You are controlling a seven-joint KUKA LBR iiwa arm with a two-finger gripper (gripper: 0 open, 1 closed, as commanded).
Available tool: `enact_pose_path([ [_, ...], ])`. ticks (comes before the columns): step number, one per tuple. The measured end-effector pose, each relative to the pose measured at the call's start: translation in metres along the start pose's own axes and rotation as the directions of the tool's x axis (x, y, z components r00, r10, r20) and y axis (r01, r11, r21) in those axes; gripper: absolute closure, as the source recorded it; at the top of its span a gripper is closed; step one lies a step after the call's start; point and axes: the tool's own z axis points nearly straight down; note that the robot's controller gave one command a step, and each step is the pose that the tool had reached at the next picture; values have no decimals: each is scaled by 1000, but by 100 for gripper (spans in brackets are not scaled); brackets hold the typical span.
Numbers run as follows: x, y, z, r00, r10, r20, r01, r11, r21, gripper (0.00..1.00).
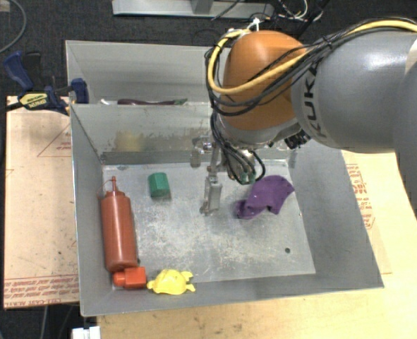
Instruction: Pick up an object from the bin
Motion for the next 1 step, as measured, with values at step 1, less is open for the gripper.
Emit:
enact_pose_path([
  [1, -2, -1, -5, 1000, 2, 8, -2, 1000, -1, 0],
])
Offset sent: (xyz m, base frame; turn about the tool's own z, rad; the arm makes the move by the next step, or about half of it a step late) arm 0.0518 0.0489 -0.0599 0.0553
